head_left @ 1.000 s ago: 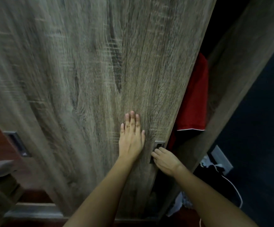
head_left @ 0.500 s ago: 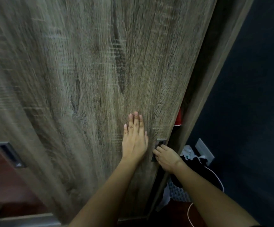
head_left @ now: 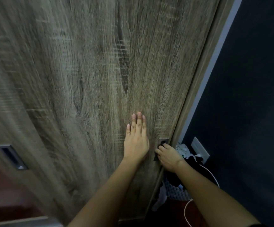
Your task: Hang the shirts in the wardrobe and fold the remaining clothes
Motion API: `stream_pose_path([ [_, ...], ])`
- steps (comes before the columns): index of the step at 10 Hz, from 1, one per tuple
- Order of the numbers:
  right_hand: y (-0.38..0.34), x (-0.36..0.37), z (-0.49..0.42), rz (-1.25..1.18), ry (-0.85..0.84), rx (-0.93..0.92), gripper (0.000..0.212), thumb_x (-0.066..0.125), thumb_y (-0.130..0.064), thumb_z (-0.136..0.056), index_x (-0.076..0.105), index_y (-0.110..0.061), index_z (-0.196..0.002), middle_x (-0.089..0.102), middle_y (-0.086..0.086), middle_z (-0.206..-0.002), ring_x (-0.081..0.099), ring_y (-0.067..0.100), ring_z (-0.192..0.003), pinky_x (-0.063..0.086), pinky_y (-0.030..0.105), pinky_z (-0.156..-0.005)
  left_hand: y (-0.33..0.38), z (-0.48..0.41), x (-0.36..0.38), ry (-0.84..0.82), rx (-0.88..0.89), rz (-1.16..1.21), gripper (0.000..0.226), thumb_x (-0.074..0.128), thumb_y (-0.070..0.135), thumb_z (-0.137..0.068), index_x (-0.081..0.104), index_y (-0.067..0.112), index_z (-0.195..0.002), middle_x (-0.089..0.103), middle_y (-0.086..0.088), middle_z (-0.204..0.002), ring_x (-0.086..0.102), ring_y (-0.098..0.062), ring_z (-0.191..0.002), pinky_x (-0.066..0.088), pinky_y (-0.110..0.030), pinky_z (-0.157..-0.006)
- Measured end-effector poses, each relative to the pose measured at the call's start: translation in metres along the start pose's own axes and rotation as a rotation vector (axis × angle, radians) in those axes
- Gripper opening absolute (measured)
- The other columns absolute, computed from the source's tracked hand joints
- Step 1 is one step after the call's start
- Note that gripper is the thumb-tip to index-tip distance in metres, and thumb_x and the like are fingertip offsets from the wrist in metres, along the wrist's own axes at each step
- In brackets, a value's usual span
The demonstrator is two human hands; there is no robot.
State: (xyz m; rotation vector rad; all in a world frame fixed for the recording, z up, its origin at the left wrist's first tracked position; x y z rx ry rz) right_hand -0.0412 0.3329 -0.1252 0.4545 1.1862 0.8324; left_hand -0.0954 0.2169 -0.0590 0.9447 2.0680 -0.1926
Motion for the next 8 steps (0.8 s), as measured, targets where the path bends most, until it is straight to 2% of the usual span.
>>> stream_pose_path([
  [1,0.002,0.003,0.002,-0.020,0.033,-0.008,0.042,0.034,-0.022,-0.099,0.043,-0.006,-0.137,0.032,0.012,-0.146,0.032,0.031,-0.128,0.020,0.041,-0.113,0.003,-0.001,0.005,-0.010,-0.040,-0.027,0.067,0.035,0.021,-0.083,0.016,0.000,-0.144,0.014,-0.013,-0.152,-0.015,-0.025,-0.144,0.022,-0.049,-0.108],
  [2,0.001,0.004,0.001,-0.042,0.054,-0.009,0.041,0.034,-0.021,-0.099,0.043,-0.006,-0.137,0.033,0.012,-0.146,0.032,0.031,-0.128,0.021,0.041,-0.113,0.004,-0.002,0.002,-0.022,-0.046,-0.051,0.066,0.034,0.022,-0.084,0.016,0.000,-0.144,0.014,-0.013,-0.152,-0.016,-0.025,-0.144,0.023,-0.048,-0.108],
  [3,0.003,0.000,0.003,-0.177,0.054,0.016,0.040,0.037,-0.021,-0.098,0.047,-0.005,-0.133,0.040,0.013,-0.140,0.037,0.031,-0.124,0.024,0.040,-0.110,0.002,0.002,-0.010,-0.033,0.016,-0.107,0.063,0.034,0.026,-0.086,0.025,0.000,-0.143,0.027,-0.015,-0.151,0.008,-0.025,-0.144,0.028,-0.044,-0.107],
  [4,0.003,-0.012,0.006,-0.327,0.081,0.041,0.040,0.038,-0.026,-0.097,0.049,-0.006,-0.130,0.046,0.013,-0.133,0.041,0.030,-0.121,0.028,0.039,-0.105,-0.006,0.011,-0.021,-0.075,0.113,-0.129,0.059,0.035,0.026,-0.085,0.042,0.000,-0.137,0.043,-0.017,-0.143,0.036,-0.027,-0.136,0.038,-0.041,-0.103],
  [5,0.002,-0.048,0.011,-0.478,0.159,0.120,0.045,0.031,-0.036,-0.099,0.049,-0.006,-0.127,0.050,0.014,-0.129,0.043,0.030,-0.118,0.033,0.038,-0.098,-0.030,0.026,-0.043,-0.224,0.200,-0.121,0.052,0.037,0.026,-0.081,0.064,-0.001,-0.116,0.063,-0.017,-0.122,0.062,-0.027,-0.112,0.051,-0.037,-0.090],
  [6,0.002,-0.082,0.017,-0.591,0.185,0.233,0.048,0.028,-0.041,-0.099,0.048,-0.007,-0.127,0.050,0.014,-0.129,0.045,0.029,-0.118,0.035,0.038,-0.098,-0.051,0.032,-0.069,-0.281,0.183,-0.148,0.050,0.038,0.028,-0.081,0.069,-0.001,-0.106,0.069,-0.018,-0.111,0.068,-0.028,-0.100,0.055,-0.034,-0.080],
  [7,0.005,-0.142,0.025,-0.738,0.298,0.385,0.053,0.026,-0.044,-0.099,0.045,-0.006,-0.130,0.049,0.015,-0.132,0.044,0.029,-0.122,0.034,0.037,-0.102,-0.081,0.027,-0.126,-0.364,0.111,-0.204,0.056,0.031,0.033,-0.092,0.049,-0.003,-0.132,0.048,-0.021,-0.138,0.051,-0.030,-0.126,0.042,-0.034,-0.101],
  [8,0.006,-0.175,0.033,-0.814,0.286,0.424,0.059,0.024,-0.045,-0.099,0.033,-0.005,-0.140,0.039,0.016,-0.144,0.035,0.029,-0.133,0.026,0.037,-0.110,-0.101,0.027,-0.156,-0.509,0.062,-0.280,0.060,0.027,0.038,-0.099,0.020,0.004,-0.148,0.022,-0.014,-0.155,0.022,-0.026,-0.143,0.022,-0.037,-0.113],
])
Point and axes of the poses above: each hand's wrist, its own z-axis away from the middle knuckle, its own x-axis out of the palm, y = z × x, the point moved 4 cm from there along -z, towards the middle knuckle
